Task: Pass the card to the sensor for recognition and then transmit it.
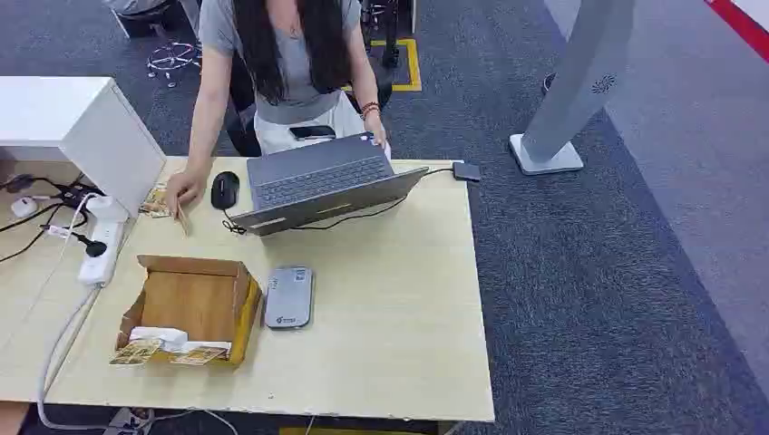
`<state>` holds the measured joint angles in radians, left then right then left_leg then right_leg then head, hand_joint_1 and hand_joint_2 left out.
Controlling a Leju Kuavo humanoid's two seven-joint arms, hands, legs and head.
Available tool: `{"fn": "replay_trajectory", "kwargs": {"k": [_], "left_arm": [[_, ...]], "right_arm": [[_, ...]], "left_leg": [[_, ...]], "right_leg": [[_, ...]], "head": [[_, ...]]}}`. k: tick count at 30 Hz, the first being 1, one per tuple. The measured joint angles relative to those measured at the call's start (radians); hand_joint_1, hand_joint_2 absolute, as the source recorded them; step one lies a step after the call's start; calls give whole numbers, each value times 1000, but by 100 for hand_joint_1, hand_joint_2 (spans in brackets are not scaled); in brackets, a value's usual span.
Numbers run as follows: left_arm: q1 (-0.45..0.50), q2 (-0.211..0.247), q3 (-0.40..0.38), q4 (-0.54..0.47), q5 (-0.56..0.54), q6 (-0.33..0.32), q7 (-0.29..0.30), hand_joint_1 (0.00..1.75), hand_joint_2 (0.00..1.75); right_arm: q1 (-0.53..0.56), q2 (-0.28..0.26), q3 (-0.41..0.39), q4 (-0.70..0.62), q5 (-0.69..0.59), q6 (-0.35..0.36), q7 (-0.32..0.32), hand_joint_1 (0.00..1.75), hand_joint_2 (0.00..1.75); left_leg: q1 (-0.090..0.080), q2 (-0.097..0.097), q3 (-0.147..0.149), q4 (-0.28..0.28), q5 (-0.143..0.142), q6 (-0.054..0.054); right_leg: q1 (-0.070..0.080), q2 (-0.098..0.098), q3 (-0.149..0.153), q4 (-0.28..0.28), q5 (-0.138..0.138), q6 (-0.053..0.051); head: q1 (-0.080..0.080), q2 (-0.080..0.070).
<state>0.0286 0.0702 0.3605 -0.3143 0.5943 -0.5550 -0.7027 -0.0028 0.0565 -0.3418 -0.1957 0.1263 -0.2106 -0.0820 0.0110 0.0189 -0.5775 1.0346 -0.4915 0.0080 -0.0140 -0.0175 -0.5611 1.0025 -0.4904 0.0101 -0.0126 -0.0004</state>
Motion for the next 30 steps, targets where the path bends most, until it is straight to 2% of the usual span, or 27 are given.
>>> {"fn": "replay_trajectory", "kwargs": {"k": [2,5,6,8,9,10,12,15,16,17,19,20,22,23,24,25,26,27,28,29,30], "left_arm": [[0,0,2,0,-16,-12,0,0,175],[21,-23,75,-90,-187,-81,8,0,175],[28,-41,117,-144,-240,-103,42,0,175],[56,-118,220,-344,-293,-151,180,0,175],[62,-155,272,-447,-299,-178,238,0,175],[64,-189,313,-528,-300,-194,283,0,175],[125,-257,382,-688,-276,-194,340,0,175],[209,-329,386,-903,-191,-156,421,0,175],[252,-347,382,-979,-149,-150,461,0,175],[292,-359,370,-1040,-119,-136,495,0,175],[348,-382,343,-1153,-78,-109,567,0,175],[365,-392,335,-1191,-70,-106,581,0,175],[410,-414,325,-1245,-69,-106,587,0,175],[445,-428,325,-1273,-52,-121,549,0,175],[466,-440,324,-1302,-44,-137,490,0,175],[458,-447,325,-1342,-19,-174,382,0,175],[440,-448,326,-1389,-17,-199,304,0,175],[417,-448,328,-1426,-17,-214,275,0,175],[404,-449,329,-1472,-20,-225,272,0,175],[388,-449,329,-1505,-24,-230,273,0,175],[371,-449,327,-1536,-29,-226,274,0,175]], "right_arm": [[-2,1,0,2,3,3,17,0,0],[-2,4,4,8,62,8,147,0,0],[-1,7,13,10,89,9,197,0,0],[2,15,36,16,131,25,282,0,0],[4,19,43,16,138,32,303,0,0],[7,24,48,18,140,38,309,0,0],[8,38,56,20,148,52,312,0,0],[11,49,69,22,154,53,294,0,0],[13,50,69,22,153,50,279,0,0],[15,50,69,23,151,50,272,0,0],[21,50,69,23,151,50,266,0,0],[28,50,69,25,151,49,266,0,0],[49,50,69,35,154,51,261,0,0],[64,49,69,47,158,51,255,0,0],[76,47,69,57,160,53,249,0,0],[85,47,71,65,166,55,248,0,0],[92,47,72,70,169,57,246,0,0],[95,47,72,74,172,58,238,0,0],[89,47,73,74,175,58,229,0,0],[77,48,74,72,175,59,224,0,0],[62,48,75,68,175,62,217,0,0]], "left_leg": [[0,0,0,0,0,0],[0,0,0,0,0,0],[0,0,0,0,0,0],[0,1,0,0,0,0],[0,0,-1,0,0,0],[0,1,-1,0,0,0],[9,15,-7,7,-3,-4],[29,33,-33,23,-5,-8],[40,44,-44,34,-9,-12],[49,53,-56,43,-10,-14],[64,59,-87,64,-10,-15],[71,59,-105,70,-10,-15],[84,58,-105,75,-15,-22],[88,55,-101,74,-18,-27],[88,49,-91,72,-19,-26],[88,33,-80,62,-18,-26],[83,14,-62,52,-20,-25],[75,5,-41,43,-25,-17],[64,2,-17,33,-35,1],[53,2,-1,30,-39,6],[46,2,8,30,-43,11]], "right_leg": [[0,0,0,0,0,0],[0,0,-1,0,0,0],[0,-1,-1,0,0,0],[0,1,-1,0,1,0],[0,1,-1,0,1,0],[0,1,-1,0,1,0],[7,13,-10,1,4,-5],[26,32,-28,3,12,-11],[36,44,-38,4,15,-14],[45,52,-46,8,19,-14],[60,60,-68,6,23,-16],[68,61,-77,4,25,-16],[79,62,-72,-4,24,-19],[82,61,-60,-16,21,-20],[81,59,-50,-26,20,-21],[78,47,-32,-33,14,-20],[70,36,-10,-38,10,-20],[62,31,10,-39,6,-20],[52,26,29,-41,-4,-25],[44,25,39,-39,-11,-30],[36,24,45,-36,-25,-23]], "head": [[0,0],[0,0],[0,0],[0,0],[0,0],[1,0],[-4,0],[-6,0],[-7,0],[-7,0],[-7,0],[-7,0],[3,0],[5,0],[14,0],[24,0],[42,0],[52,0],[58,0],[60,0],[58,0]]}}
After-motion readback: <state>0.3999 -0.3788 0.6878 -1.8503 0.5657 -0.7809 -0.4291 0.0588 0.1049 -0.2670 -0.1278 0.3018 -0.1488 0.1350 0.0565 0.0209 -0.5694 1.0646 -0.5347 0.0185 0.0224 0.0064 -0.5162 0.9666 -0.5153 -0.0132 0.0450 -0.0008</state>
